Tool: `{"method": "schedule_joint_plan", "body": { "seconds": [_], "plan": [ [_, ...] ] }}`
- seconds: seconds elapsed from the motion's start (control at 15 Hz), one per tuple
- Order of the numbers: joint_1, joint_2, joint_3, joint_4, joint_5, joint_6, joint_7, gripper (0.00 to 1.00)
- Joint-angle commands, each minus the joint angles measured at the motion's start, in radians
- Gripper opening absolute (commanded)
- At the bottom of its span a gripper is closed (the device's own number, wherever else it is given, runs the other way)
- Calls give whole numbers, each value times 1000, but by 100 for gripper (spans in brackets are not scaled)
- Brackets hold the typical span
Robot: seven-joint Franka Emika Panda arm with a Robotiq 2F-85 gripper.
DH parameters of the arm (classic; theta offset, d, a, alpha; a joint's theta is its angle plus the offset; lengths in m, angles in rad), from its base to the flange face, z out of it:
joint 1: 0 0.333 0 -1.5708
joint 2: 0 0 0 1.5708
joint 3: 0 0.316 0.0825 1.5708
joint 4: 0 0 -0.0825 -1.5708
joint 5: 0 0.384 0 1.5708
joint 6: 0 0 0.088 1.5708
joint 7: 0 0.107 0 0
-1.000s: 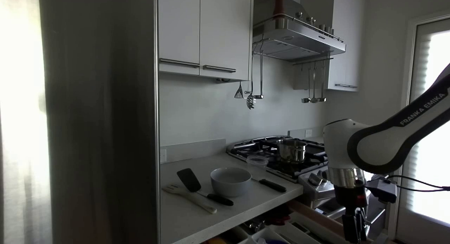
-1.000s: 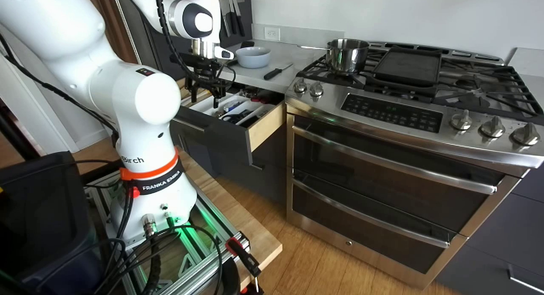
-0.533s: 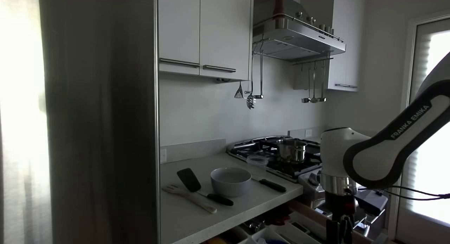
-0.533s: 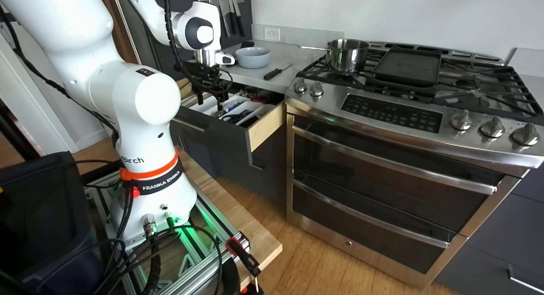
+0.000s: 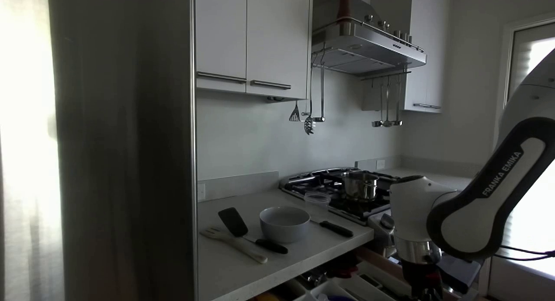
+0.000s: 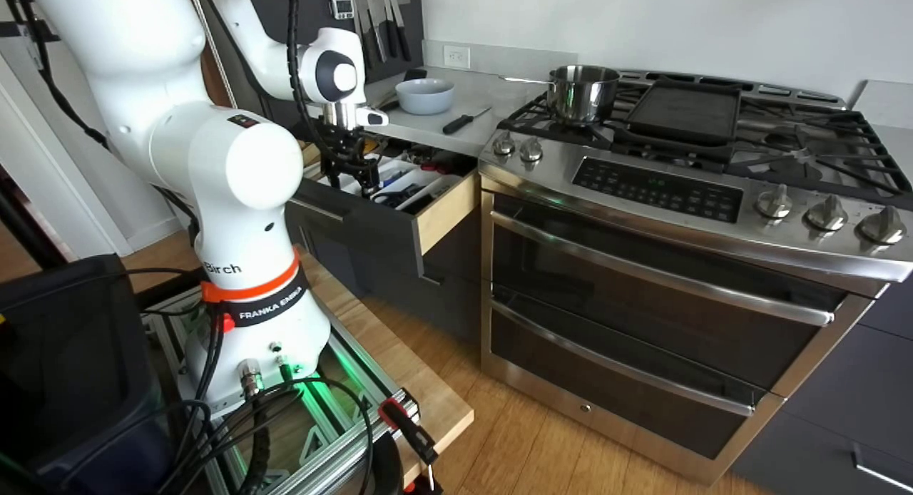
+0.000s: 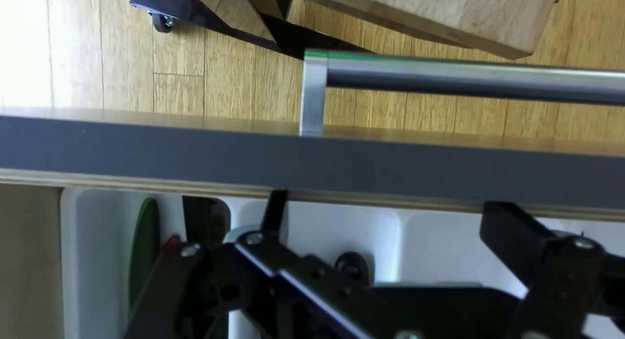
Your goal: Open the first top drawer wider
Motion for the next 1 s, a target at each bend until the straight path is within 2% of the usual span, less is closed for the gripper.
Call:
{"method": "schedule_joint_plan", "body": {
  "seconds": [0.0, 0.53, 0.93],
  "plan": [
    [8, 36, 11, 3, 34, -43, -10, 100],
    [17, 35, 17, 14, 89, -221, -43, 100],
    [17, 27, 19, 18, 99, -238, -55, 100]
  ]
}}
